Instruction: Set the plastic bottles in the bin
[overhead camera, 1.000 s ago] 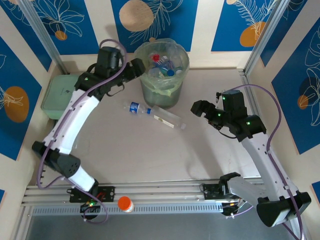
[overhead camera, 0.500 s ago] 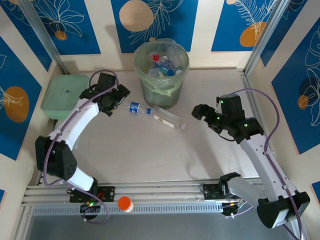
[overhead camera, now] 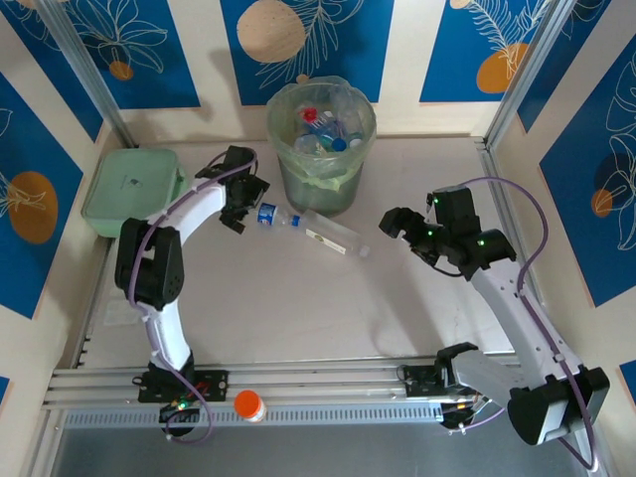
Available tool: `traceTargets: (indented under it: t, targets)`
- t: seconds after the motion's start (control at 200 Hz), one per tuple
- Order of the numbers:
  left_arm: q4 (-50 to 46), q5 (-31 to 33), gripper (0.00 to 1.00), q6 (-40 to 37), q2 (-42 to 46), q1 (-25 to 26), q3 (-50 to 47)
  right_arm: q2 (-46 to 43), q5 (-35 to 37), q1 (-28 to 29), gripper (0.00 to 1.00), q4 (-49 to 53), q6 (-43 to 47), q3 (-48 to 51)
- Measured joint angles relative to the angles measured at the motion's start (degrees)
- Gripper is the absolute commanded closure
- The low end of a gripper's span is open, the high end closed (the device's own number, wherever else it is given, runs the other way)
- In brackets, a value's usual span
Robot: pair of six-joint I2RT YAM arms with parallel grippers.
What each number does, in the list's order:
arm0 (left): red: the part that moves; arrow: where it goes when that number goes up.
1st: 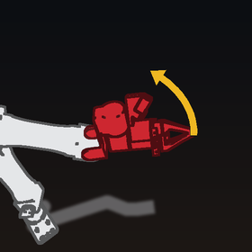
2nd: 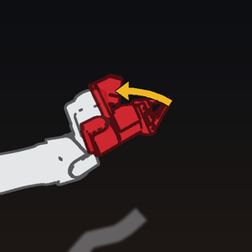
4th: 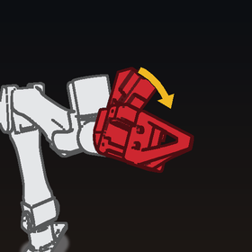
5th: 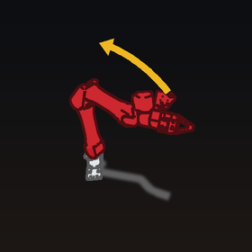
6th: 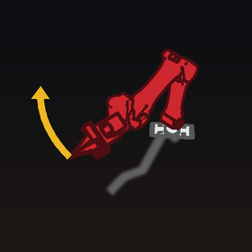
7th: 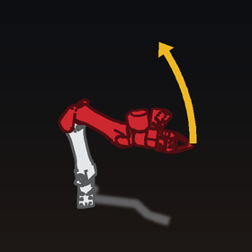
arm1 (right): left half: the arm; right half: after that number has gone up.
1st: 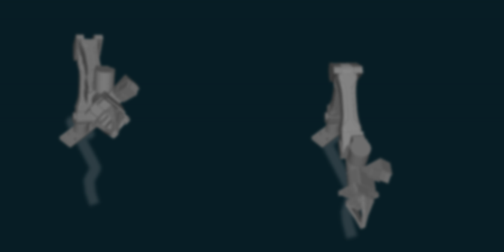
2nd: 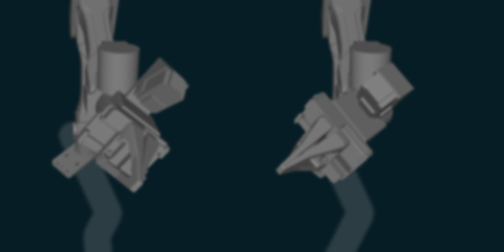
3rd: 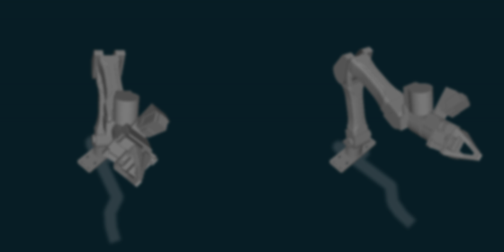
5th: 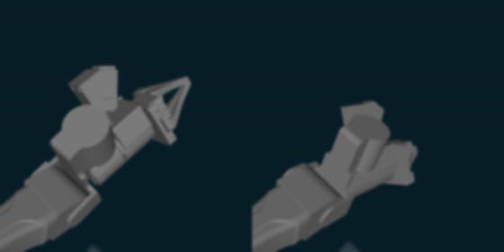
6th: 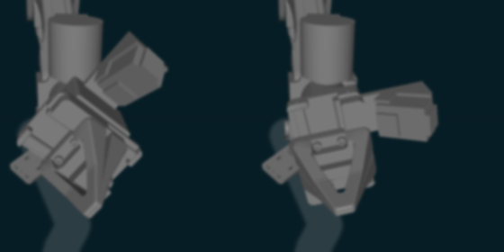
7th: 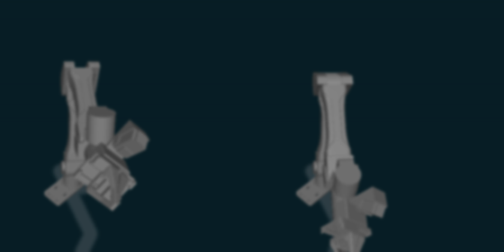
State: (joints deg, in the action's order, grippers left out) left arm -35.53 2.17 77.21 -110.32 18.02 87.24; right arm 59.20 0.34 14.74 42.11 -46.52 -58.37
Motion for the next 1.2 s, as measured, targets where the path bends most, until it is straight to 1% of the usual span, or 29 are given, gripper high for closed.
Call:
traceTargets:
  t: [0.205,0.34,0.445,0.585,0.685,0.74,0.9,1.01,1.2]
  targets:
    - [-0.2,0.98,0.02,3.21,-6.27,1.05,5.66,0.5,-0.59,-1.16,0.09,-0.7,0.02,0.0]
    - [-0.72,1.51,0.07,4.87,-8.81,1.84,7.08,0.5,-0.74,-2.34,0.09,-0.76,0.04,0.0]
    - [-1.49,1.62,0.15,5.75,-10.29,1.99,7.08,0.48,-0.79,-3.13,0.1,-0.74,0.04,0.0]
    - [-1.29,2.25,0.34,6.69,-11.08,1.99,6.64,0.02,-1.03,-4.02,0.1,-0.74,0.04,0.33]
    - [-1.14,2.49,0.42,6.49,-11.08,1.99,6.56,-0.2,-1.55,-4.26,0.12,-0.74,0.04,0.44]
    - [-0.9,2.62,0.45,6.1,-11.08,1.99,6.56,-0.24,-1.88,-4.26,0.12,-0.68,0.02,0.44]
    - [0.26,2.89,0.49,5.29,-10.67,1.99,5.68,-1.42,-2.14,-4.26,0.13,-0.37,0.04,0.44]
    - [0.9,3.1,0.5,4.28,-9.25,1.99,3.72,-2.8,-2.34,-4.26,0.13,-0.04,0.04,0.42]
    - [1.09,3.93,0.51,1.77,-3.37,1.92,-1.64,-5.35,-3.61,-4.26,0.13,0.79,0.96,0.31]
